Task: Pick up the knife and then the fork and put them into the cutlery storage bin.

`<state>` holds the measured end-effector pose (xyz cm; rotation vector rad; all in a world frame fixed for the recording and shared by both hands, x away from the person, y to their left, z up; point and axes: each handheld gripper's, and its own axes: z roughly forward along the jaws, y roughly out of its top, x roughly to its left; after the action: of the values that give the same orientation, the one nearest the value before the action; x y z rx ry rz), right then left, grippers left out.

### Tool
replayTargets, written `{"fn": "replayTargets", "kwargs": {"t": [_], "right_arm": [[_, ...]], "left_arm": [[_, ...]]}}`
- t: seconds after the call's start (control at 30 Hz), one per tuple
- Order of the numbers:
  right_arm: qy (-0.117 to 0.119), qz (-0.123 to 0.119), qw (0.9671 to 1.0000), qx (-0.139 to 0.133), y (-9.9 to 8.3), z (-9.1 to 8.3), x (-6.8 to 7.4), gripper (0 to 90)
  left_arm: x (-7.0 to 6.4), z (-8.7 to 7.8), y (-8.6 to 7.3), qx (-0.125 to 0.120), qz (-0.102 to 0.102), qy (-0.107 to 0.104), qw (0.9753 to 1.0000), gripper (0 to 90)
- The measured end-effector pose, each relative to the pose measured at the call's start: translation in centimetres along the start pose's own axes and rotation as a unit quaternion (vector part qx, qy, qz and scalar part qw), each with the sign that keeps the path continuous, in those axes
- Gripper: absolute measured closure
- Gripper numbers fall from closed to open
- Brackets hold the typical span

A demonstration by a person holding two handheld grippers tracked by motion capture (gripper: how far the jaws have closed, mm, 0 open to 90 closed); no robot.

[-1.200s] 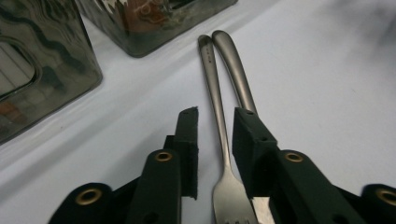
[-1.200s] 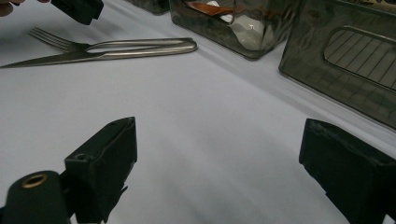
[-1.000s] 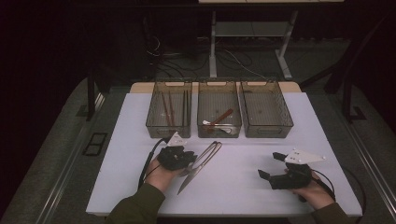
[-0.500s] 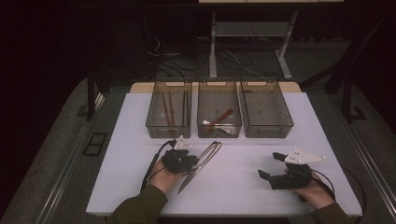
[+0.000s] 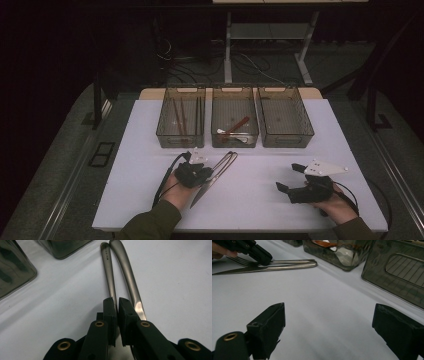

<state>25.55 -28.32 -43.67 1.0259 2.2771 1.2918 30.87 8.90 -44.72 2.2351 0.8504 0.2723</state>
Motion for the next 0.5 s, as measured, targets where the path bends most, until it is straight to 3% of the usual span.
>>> {"fn": "replayTargets", "kwargs": {"t": [0.2,0.27,0.33,0.5], "right_arm": [[0.002,0.004,1.0000,-0.003,0.0,-0.1,-0.1,11.5],[0.002,0.004,1.0000,-0.004,0.0,-0.1,-0.1,11.5],[0.002,0.004,1.0000,-0.005,0.0,-0.1,-0.1,11.5],[0.002,0.007,1.0000,-0.006,0.0,-0.2,-0.1,11.5]], "left_arm": [[0.7,-0.2,0.1,0.001,0.010,-0.003,0.9999,85.0],[1.0,-0.5,0.2,-0.008,0.005,-0.010,0.9999,85.1],[1.1,-0.9,0.3,-0.008,0.014,-0.010,0.9998,85.1],[1.6,-1.6,0.3,-0.015,0.017,-0.029,0.9993,85.1]]}}
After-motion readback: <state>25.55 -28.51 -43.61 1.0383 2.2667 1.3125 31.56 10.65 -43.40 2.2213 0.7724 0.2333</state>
